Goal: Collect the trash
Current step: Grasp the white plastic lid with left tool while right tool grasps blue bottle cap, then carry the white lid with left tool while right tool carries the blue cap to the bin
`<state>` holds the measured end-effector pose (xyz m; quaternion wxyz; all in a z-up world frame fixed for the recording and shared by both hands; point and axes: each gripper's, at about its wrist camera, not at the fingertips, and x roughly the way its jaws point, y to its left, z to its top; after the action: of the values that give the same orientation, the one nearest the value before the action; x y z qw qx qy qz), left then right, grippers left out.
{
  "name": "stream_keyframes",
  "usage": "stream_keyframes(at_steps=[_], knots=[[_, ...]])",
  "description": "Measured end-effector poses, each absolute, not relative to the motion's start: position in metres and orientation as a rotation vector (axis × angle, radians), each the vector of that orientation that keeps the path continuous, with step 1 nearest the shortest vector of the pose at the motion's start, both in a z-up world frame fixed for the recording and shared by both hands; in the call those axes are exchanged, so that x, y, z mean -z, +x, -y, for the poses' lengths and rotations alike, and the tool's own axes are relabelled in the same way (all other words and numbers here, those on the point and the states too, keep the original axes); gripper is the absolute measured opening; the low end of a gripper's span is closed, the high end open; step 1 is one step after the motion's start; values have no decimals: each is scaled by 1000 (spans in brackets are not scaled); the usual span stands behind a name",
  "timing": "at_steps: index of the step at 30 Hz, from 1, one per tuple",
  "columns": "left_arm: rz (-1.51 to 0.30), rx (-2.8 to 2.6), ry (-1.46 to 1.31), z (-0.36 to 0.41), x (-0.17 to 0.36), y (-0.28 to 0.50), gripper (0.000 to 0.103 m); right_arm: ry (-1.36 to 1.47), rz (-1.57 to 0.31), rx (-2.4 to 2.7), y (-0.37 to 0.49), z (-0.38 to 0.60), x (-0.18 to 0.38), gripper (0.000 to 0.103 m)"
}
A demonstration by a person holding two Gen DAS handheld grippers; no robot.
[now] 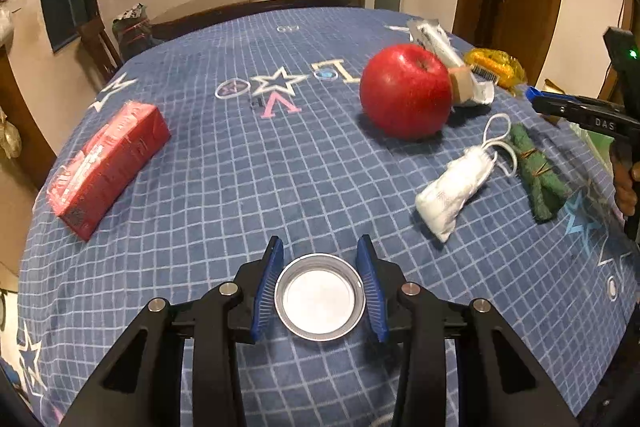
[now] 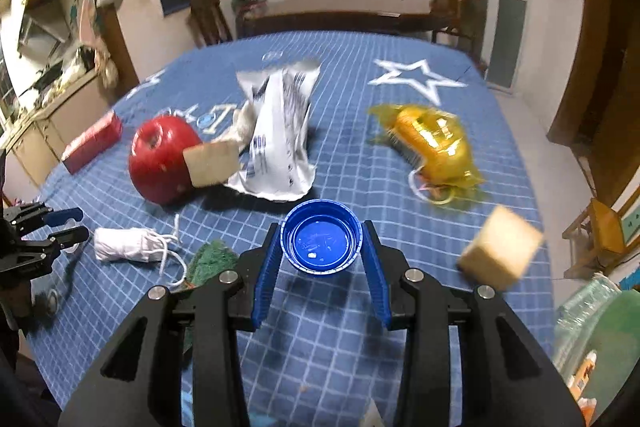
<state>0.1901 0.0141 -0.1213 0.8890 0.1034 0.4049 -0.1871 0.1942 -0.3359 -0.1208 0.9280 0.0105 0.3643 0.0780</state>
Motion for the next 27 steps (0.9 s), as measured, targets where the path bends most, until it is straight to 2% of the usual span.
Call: stream_keyframes(at_steps=[6, 13, 20, 27], knots=[[-809, 391, 217, -6, 90, 178, 40, 68, -680, -120, 161, 343, 96, 38], [-753, 474, 256, 39, 46, 164, 40, 110, -632, -92, 115, 350, 65, 38], [-740, 592, 316, 115, 21, 157, 40, 132, -600, -37, 75, 369, 40, 38], [-710, 731, 418, 224, 5, 141, 40, 155, -589, 76, 39, 406, 28, 38]])
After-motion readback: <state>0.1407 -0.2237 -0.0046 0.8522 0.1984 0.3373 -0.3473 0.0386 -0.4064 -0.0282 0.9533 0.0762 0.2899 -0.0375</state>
